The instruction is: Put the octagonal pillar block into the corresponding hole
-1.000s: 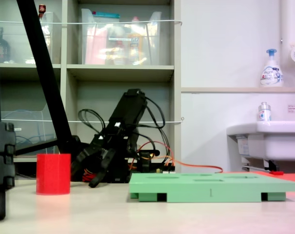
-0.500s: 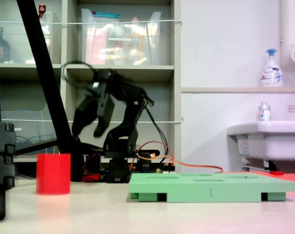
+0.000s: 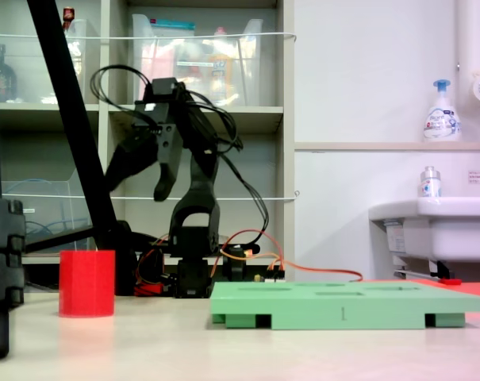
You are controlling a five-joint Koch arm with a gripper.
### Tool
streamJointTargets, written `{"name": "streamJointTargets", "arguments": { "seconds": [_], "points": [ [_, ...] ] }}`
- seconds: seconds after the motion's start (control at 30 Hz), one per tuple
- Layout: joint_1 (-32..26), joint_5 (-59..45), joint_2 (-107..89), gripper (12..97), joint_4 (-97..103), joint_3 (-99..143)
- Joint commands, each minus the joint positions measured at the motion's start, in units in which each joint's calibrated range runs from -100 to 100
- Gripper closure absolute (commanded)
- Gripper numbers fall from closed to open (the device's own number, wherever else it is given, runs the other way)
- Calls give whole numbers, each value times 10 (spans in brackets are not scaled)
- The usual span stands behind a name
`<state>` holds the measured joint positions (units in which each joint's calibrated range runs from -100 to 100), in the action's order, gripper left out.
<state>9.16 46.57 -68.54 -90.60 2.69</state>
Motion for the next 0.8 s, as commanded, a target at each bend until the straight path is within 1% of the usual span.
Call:
{"name": "streamJointTargets", "arguments": {
  "seconds": [0.0,0.03,0.2,0.33,0.47,0.77],
  "points": [
    [-1,-3,18,260,-18,-27],
    [-1,-4,30,238,-16,-24],
    [-1,-20,82,237,40,-21],
    [-1,-37,160,238,88,-29],
    [-1,-57,258,238,92,-67],
    [8,-63,400,240,133,-93]
  ]
}}
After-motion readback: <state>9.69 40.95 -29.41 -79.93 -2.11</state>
